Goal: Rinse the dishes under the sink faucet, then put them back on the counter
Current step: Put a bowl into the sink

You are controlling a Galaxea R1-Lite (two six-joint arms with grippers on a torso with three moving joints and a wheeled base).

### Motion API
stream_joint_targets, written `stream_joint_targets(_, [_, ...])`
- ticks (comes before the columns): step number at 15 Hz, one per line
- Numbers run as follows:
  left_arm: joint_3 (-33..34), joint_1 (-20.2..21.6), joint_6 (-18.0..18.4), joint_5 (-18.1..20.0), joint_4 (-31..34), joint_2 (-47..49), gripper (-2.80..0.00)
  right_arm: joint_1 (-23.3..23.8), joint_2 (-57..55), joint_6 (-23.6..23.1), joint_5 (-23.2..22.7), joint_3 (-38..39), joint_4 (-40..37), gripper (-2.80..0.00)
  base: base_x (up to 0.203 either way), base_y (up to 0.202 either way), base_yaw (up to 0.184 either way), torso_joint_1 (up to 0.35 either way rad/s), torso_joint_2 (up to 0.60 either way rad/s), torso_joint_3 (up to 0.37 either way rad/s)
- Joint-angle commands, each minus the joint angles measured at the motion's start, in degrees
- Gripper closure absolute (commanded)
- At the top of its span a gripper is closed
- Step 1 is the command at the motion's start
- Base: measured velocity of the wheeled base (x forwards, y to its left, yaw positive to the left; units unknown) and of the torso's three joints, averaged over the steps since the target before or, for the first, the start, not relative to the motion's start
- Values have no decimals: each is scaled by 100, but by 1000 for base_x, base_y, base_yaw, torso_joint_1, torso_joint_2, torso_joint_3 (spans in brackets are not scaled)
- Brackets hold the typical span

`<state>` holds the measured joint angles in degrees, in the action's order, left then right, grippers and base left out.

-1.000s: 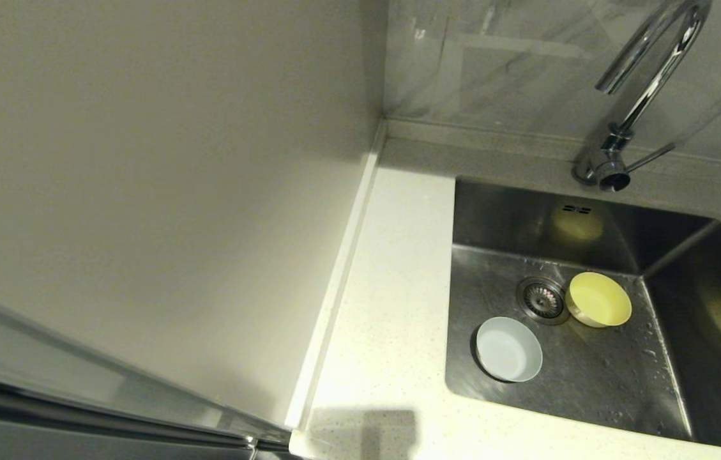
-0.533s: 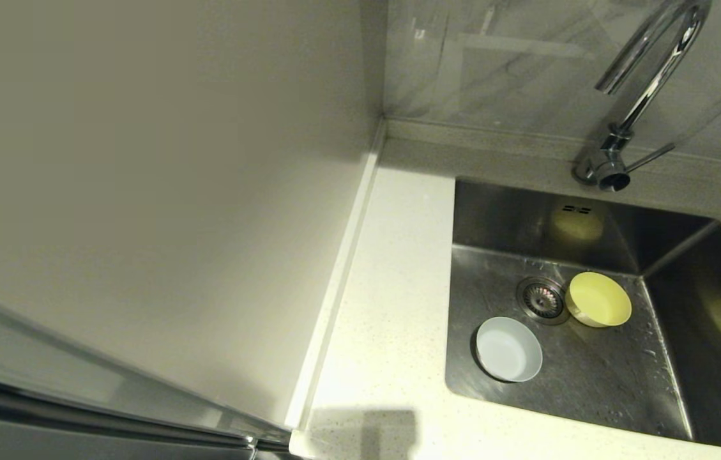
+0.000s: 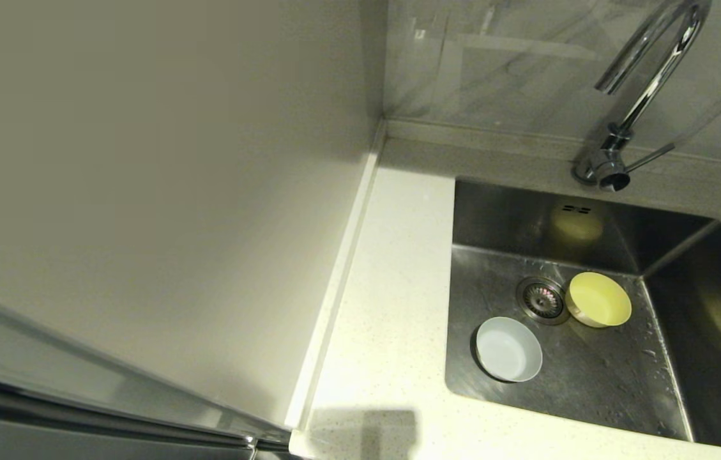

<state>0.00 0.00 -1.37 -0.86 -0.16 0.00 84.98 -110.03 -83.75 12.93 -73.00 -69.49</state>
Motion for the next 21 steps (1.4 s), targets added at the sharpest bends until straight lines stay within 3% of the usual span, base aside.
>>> stream_joint_targets(1, [0,0,-3,-2,-2,-18,0,1,-63,-310,-57,195,200,-280,0,0,0,0,0,0])
stream_joint_targets(4, [0,-9,-3,-10,-2,-18,0,-14,7,-607,-89,276,234,-280,0,0,0,0,0,0])
stream_joint_targets(9, [0,-3,-3,-5,-2,-18,0,-288,227,-667,-101,734,566,-280,0,0,0,0,0,0])
stream_joint_targets(14, [0,0,-3,-2,-2,-18,0,-690,345,-897,-504,1611,1706,-280,0,0,0,0,0,0])
stream_joint_targets(21, [0,0,-3,-2,-2,-18,0,-1277,616,-889,-995,1684,1860,-280,0,0,0,0,0,0])
